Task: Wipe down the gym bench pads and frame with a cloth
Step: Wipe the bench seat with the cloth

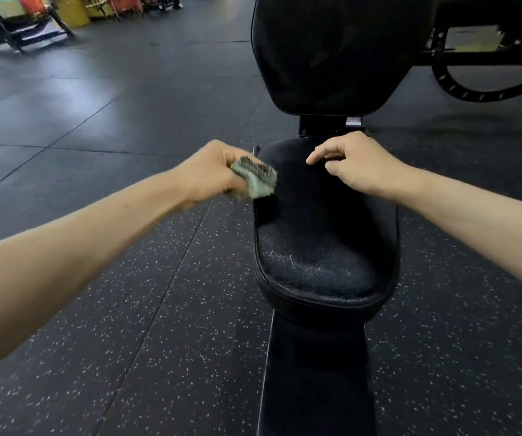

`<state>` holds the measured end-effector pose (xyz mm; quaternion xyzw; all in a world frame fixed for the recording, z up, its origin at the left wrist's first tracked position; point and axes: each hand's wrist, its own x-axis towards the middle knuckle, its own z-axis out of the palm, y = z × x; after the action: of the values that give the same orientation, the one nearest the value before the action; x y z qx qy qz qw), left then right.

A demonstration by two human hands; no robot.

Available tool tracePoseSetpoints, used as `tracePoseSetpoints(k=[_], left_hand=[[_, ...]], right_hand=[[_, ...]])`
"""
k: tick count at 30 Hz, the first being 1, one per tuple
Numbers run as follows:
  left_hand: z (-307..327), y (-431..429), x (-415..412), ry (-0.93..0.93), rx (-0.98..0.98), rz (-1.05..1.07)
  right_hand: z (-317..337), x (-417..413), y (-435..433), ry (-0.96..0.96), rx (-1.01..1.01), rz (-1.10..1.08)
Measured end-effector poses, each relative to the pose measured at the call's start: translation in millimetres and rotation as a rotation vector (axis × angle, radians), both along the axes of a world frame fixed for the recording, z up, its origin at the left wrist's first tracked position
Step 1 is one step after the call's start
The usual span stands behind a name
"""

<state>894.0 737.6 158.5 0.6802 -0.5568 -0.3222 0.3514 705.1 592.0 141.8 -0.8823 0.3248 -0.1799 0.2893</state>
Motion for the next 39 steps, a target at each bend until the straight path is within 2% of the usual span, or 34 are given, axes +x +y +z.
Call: tracePoseSetpoints(k=[1,4,5,6,8,10,12,15,16,17,20,22,24,28,30,33,35,37,39], left_hand=[[-1,0,-5,-0.009,0.021,-0.036],[13,6,-13,-0.027,0.27,-0.39],[19,2,-8,-0.042,0.305,-0.429],[23,-6,-1,-0.04,0.266,-0.371],[24,-25,13,-0.012,0.099,-0.086],[16,-39,21,-0.079,-0.003,0.077],[7,-43,23,-0.138,0.063,-0.001],[20,-42,25,-0.12,0.338,-0.329],[26,-46,27,-0.101,0.37,-0.366],[30,-53,29,-0.081,0.334,-0.32],[27,-82,26,-0.08,0.102,0.023],[13,-95,24,-0.162,0.056,0.06],[5,-98,24,-0.152,0.102,-0.056],[28,-90,21,-0.086,0.423,-0.385],[32,-101,33,-0.101,0.388,-0.291],[21,-119,46,-0.167,0.137,0.157],[8,-117,34,-0.31,0.057,0.317],[0,-102,11,-0.472,0.014,0.232],[4,-90,-2,-0.462,0.062,0.037]], right_hand=[[0,0,0,0.002,0.002,0.001],[-3,-3,-2,-0.001,0.013,0.005],[-3,-4,-3,-0.011,0.026,0.001],[-2,-4,-4,-0.027,0.042,-0.005],[-2,-5,-7,-0.066,0.066,-0.021],[-2,-4,-11,-0.08,0.07,-0.028],[-3,-3,-17,-0.079,0.06,-0.033],[2,-1,-29,-0.101,0.057,-0.073],[4,0,-33,-0.11,0.055,-0.093],[7,1,-37,-0.11,0.057,-0.107],[6,8,-44,-0.035,0.061,-0.103],[1,13,-45,0.032,0.04,-0.09],[-2,18,-46,0.081,0.038,-0.076],[-5,17,-54,0.0,0.139,-0.14],[-3,16,-59,-0.062,0.193,-0.21],[0,14,-67,-0.074,0.249,-0.339],[5,11,-69,-0.054,0.284,-0.408],[12,9,-67,-0.023,0.328,-0.449],[18,7,-62,-0.008,0.368,-0.479]])
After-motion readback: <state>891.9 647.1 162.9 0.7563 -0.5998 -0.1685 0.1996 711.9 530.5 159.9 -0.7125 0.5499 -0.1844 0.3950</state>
